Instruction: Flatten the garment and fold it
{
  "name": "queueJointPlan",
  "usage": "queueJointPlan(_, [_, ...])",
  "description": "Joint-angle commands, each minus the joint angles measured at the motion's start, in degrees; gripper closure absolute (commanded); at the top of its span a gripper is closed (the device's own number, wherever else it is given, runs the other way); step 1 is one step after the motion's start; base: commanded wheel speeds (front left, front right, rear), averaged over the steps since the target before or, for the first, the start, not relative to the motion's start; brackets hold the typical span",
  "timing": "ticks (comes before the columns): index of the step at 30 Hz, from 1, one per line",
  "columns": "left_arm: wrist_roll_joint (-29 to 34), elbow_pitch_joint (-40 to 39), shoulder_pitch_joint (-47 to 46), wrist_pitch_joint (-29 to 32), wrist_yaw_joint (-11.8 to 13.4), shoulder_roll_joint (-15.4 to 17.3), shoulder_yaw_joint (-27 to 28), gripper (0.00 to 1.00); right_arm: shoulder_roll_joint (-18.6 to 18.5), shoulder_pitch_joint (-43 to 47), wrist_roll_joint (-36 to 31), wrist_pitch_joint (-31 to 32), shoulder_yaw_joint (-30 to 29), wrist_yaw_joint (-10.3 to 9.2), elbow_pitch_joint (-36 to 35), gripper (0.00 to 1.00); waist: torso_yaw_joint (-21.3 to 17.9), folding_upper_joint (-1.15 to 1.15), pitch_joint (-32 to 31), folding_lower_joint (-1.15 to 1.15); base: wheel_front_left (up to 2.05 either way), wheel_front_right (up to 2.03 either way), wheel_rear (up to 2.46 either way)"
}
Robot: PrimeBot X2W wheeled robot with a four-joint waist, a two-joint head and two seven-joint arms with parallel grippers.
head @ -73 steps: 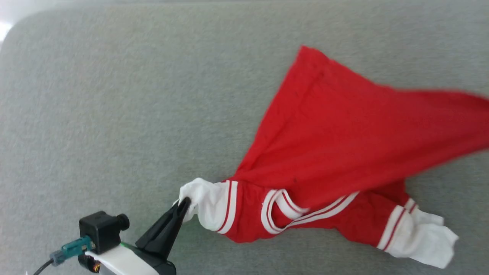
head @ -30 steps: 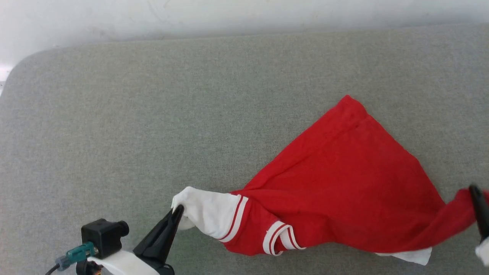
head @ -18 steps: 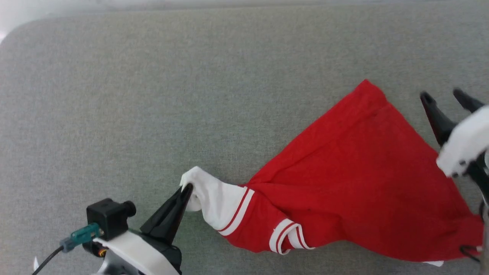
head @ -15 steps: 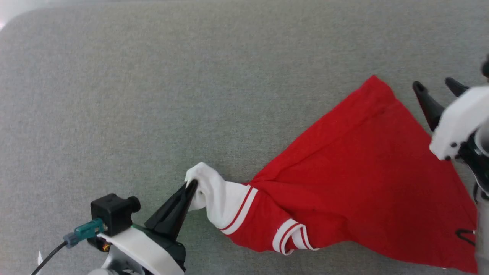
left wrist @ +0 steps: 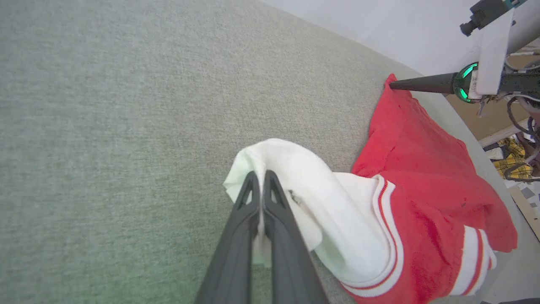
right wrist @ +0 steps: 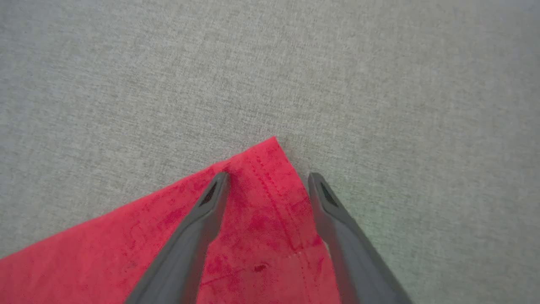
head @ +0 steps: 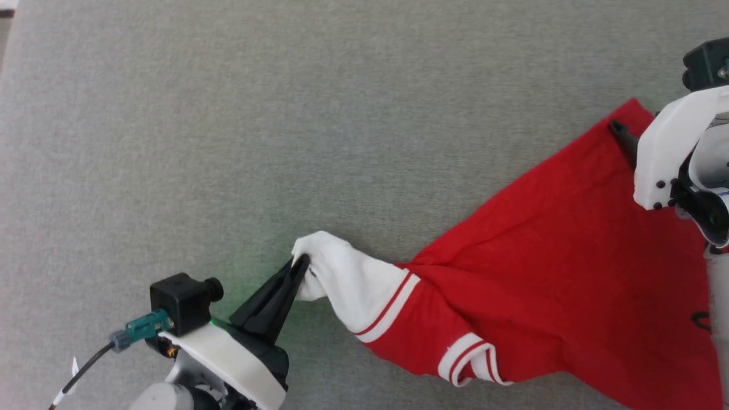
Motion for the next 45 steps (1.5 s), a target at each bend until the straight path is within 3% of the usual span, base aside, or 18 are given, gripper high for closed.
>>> queueJointPlan(1, [0.16,0.29,-0.96,-0.32,-0.38,-0.31,-0.07,1.00,-0.27,-0.84,-0.37,0.20,0.03,-0.04,0.41,0.00,1.14,0.00,1.05,-0.01,0.00,0.00,0.00])
queueJointPlan(8, [-0.20,1.38,-1.49,-0.63,-0.90,-0.66,-0.46,1.00,-0.55,-1.30,0.11,1.77,-0.01,-0.04,2.48,0.00,1.82,0.00,1.45,-0.01,0.00,0.00,0.00])
queueJointPlan(9, [-0.26,1.48,-1.53,-0.63,-0.93,-0.64,-0.46,1.00,-0.50,-1.21,0.28,2.48,-0.01,-0.04,2.68,0.14,1.84,0.00,1.48,-0.01,0.00,0.00,0.00])
queueJointPlan(10, [-0.32,1.58,-1.58,-0.63,-0.96,-0.63,-0.46,1.00,-0.41,-1.09,0.49,3.27,-0.10,-0.04,2.81,0.53,1.86,0.00,1.51,-0.01,0.00,0.00,0.00])
queueJointPlan(11, [-0.39,1.66,-1.64,-0.61,-0.98,-0.60,-0.45,1.00,-0.33,-0.96,0.68,4.05,-0.15,-0.04,2.83,0.99,1.87,0.00,1.53,-0.01,0.00,0.00,0.00])
queueJointPlan(17, [-0.85,1.91,-1.62,-0.49,-0.97,-0.32,-0.29,1.00,-0.61,-0.28,1.36,6.79,-0.58,-0.04,1.00,1.00,1.59,0.00,1.07,-0.01,0.00,0.00,0.00])
queueJointPlan(25, [0.97,1.99,-2.33,-3.45,-0.65,-0.42,0.33,1.00,0.62,1.01,2.32,0.34,-2.80,-0.04,-2.35,1.00,0.91,0.00,-1.29,-0.01,0.00,0.00,0.00])
queueJointPlan(34, [11.00,3.87,-6.89,-12.84,6.04,-1.52,4.59,1.00,5.46,2.01,4.61,-13.15,-6.07,-0.04,-6.28,1.00,-1.84,0.00,-7.64,-0.01,0.00,0.00,0.00])
queueJointPlan(40, [15.35,4.13,-12.35,-12.80,10.03,-1.37,6.40,1.00,7.99,-0.25,5.57,-19.78,-6.21,-0.04,-6.28,1.00,-4.85,0.00,-13.77,-0.01,0.00,0.00,0.00])
queueJointPlan(45, [18.16,3.87,-20.59,-9.57,10.94,0.13,7.02,1.00,9.53,-3.90,6.86,-20.54,-6.16,-0.04,-4.83,1.00,-6.64,0.00,-17.47,-0.01,0.00,0.00,0.00])
